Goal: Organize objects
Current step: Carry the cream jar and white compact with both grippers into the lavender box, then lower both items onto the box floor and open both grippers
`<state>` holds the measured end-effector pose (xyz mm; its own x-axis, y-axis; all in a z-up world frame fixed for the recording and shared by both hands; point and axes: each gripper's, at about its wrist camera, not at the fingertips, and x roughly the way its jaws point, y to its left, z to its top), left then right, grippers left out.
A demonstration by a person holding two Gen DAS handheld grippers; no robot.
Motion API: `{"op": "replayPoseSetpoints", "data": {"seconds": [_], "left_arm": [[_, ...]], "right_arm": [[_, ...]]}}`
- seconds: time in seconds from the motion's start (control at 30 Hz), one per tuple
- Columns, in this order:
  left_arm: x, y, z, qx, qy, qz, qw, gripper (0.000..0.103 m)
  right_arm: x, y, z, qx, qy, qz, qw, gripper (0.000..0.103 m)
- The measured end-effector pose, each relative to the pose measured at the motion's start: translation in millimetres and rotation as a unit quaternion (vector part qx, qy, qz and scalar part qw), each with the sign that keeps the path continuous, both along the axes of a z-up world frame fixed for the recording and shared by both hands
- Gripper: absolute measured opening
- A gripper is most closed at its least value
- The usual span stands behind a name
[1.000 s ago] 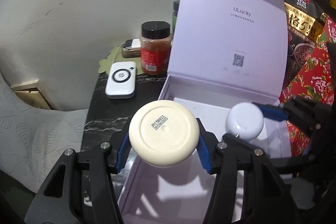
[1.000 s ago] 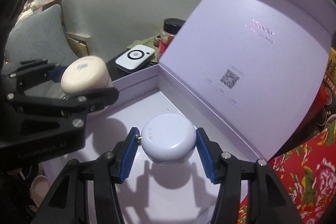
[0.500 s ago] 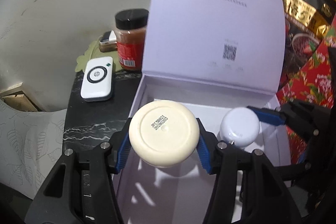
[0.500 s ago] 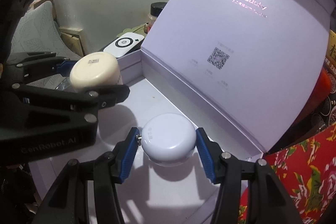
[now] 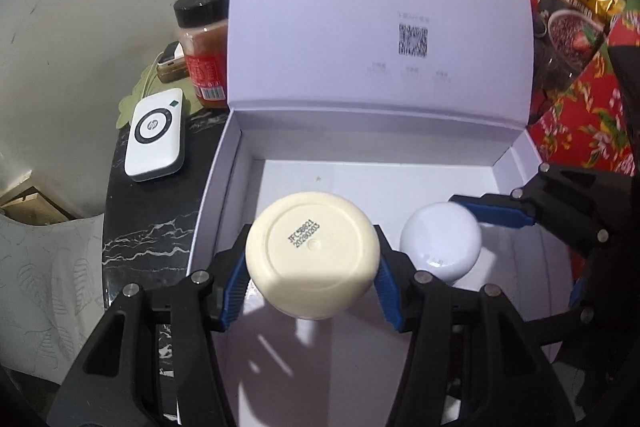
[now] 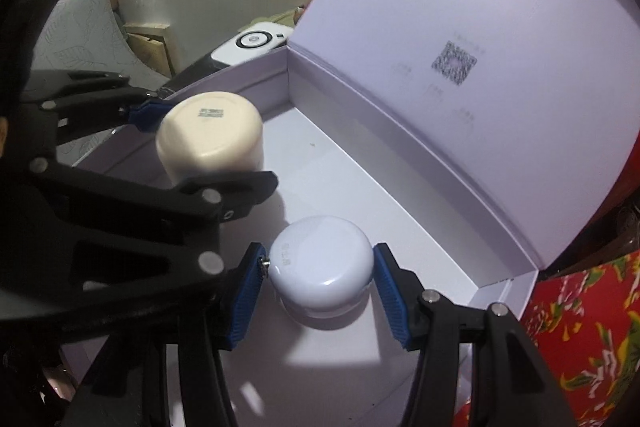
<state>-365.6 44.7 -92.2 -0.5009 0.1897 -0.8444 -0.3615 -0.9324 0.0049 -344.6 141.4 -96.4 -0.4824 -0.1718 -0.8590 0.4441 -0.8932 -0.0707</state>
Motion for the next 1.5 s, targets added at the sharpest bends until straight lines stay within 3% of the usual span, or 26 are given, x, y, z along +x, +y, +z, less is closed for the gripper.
{"op": "replayPoseSetpoints", "data": {"seconds": [0.13,0.6,1.03,1.27,1.5], "left_arm": [[-3.4,-0.2,-8.6,0.008,-0.032,0.000,0.9995,0.053],[3.2,5.1,-12.7,-0.015,-0.026,-0.005,0.9995,0.053],[8.4,-4.3,-9.1,0.013,-0.031,0.009,0.9994,0.054],[16.8,-6.3,0.2,0.000,-0.010,0.022,0.9997,0.062],[10.6,-11.6,8.2,0.017,-0.011,0.040,0.9990,0.068]], "right_arm": [[-2.6,-1.2,-1.6,0.003,-0.004,0.002,1.000,0.056],[-9.3,5.4,-7.9,0.004,-0.023,0.011,1.000,0.057],[-13.6,7.3,-8.1,-0.003,-0.033,-0.001,0.999,0.067],[-10.8,5.1,-6.9,-0.003,-0.030,-0.006,1.000,0.071],[-7.4,1.8,-2.4,0.002,-0.019,-0.006,1.000,0.073]]}}
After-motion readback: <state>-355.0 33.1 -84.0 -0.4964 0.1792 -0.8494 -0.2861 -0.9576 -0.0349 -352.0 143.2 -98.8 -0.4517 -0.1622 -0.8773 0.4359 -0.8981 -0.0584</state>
